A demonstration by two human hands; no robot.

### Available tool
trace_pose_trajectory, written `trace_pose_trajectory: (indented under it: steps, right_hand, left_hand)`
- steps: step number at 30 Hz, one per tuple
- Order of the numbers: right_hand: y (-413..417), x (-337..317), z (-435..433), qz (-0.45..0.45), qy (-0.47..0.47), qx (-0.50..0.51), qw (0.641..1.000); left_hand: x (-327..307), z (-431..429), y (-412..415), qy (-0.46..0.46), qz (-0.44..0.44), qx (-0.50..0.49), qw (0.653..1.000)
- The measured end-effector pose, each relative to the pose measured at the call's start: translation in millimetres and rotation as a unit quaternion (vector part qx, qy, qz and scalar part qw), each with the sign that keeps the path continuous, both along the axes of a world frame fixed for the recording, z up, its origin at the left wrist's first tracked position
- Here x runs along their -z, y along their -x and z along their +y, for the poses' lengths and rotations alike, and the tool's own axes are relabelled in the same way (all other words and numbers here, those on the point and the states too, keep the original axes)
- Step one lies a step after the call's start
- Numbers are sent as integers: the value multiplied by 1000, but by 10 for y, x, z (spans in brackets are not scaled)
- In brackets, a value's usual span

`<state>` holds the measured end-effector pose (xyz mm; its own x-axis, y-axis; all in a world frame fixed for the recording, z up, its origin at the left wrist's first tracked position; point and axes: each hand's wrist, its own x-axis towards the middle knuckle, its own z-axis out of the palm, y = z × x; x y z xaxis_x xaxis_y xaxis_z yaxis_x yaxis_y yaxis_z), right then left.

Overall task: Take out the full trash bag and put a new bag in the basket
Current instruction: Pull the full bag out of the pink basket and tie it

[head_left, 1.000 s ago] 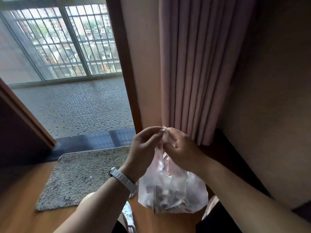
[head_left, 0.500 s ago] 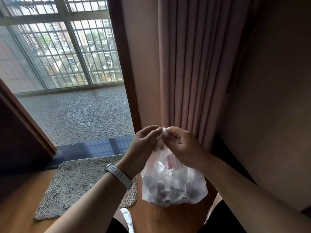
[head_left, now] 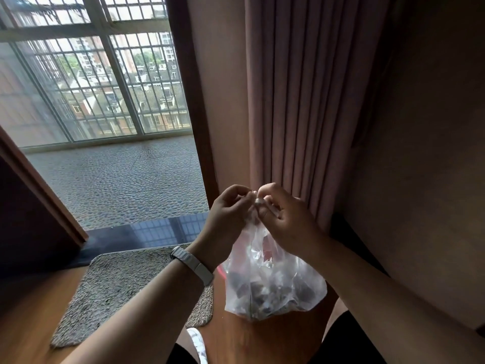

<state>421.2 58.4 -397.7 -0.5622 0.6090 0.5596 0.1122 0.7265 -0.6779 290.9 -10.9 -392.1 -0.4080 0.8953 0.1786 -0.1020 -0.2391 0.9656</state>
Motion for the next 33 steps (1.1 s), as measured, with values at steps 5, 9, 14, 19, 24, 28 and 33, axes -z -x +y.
trace_pose_trajectory:
  steps: [5,9,14,19,24,28,33]
  right_hand:
    - [42,-28,54,1,79,-21,997]
    - [80,-60,77,52,171,-48,983]
    - [128,-65,133,73,168,-7,983]
    - [173,-39,153,84,193,-15,977]
    - [168,-29,137,99,241,-40,965]
    - [150,-74,120,105,257,-42,960]
    - [116,-111,134,105,338,-105,929]
  left_hand:
    - [40,28,55,-29,-187,45,981]
    - [18,22,103,-42,-221,77,971]
    - [-10,-9,100,-10,-38,77,996]
    - [26,-35,0,-10,129,15,992]
    - [68,-25,54,-4,166,4,986]
    - [63,-37,31,-32,268,-33,962]
    - [31,-45,34,-67,324,-76,941]
